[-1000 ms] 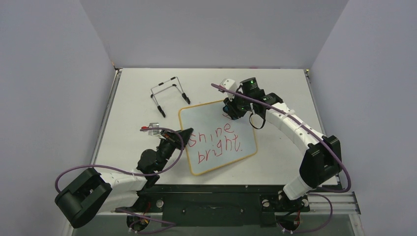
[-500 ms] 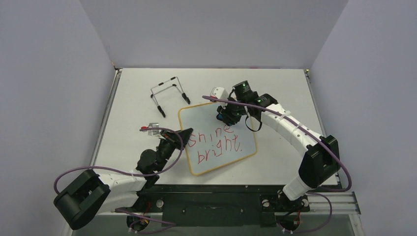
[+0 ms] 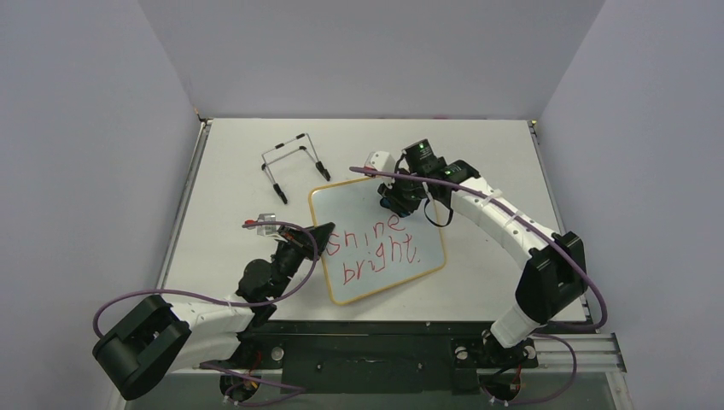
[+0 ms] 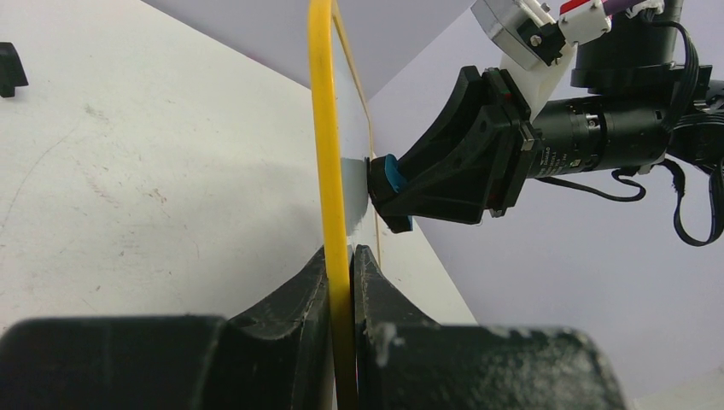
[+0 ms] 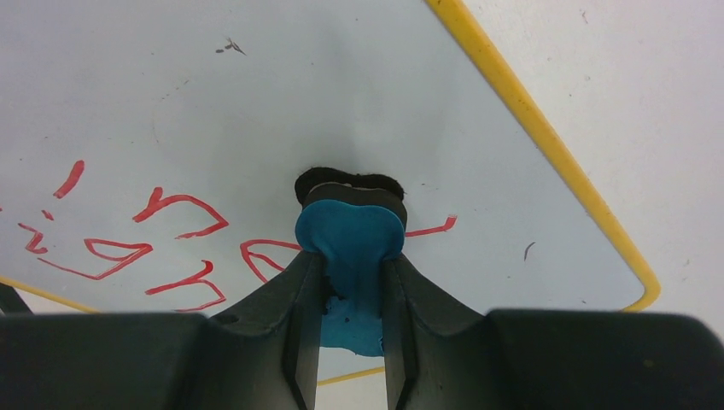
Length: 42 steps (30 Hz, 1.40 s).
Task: Erase the whiteboard
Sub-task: Erase the whiteboard at the center of the board.
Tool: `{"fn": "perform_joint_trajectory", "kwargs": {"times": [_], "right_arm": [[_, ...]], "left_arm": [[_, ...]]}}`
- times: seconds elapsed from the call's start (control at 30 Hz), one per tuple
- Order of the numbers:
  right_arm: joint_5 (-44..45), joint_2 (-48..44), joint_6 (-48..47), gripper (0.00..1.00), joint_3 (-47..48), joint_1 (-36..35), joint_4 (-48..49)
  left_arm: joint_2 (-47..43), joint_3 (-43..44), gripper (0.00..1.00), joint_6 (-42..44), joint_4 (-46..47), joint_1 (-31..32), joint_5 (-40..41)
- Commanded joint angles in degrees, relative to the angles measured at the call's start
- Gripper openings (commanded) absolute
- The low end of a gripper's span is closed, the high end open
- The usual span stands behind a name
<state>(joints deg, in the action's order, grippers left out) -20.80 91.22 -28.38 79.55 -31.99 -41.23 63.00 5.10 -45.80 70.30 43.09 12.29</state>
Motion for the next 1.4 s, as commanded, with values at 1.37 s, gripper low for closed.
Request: {"fn": "perform_joint_trajectory", "kwargs": {"times": [1.37], "right_arm": [[-28.2,-17.5,2.2,0.0,-5.5,12.8,3.2]], "left_arm": [[-0.7,7.6,0.0,14.6,-4.1,0.6,-7.0]]}}
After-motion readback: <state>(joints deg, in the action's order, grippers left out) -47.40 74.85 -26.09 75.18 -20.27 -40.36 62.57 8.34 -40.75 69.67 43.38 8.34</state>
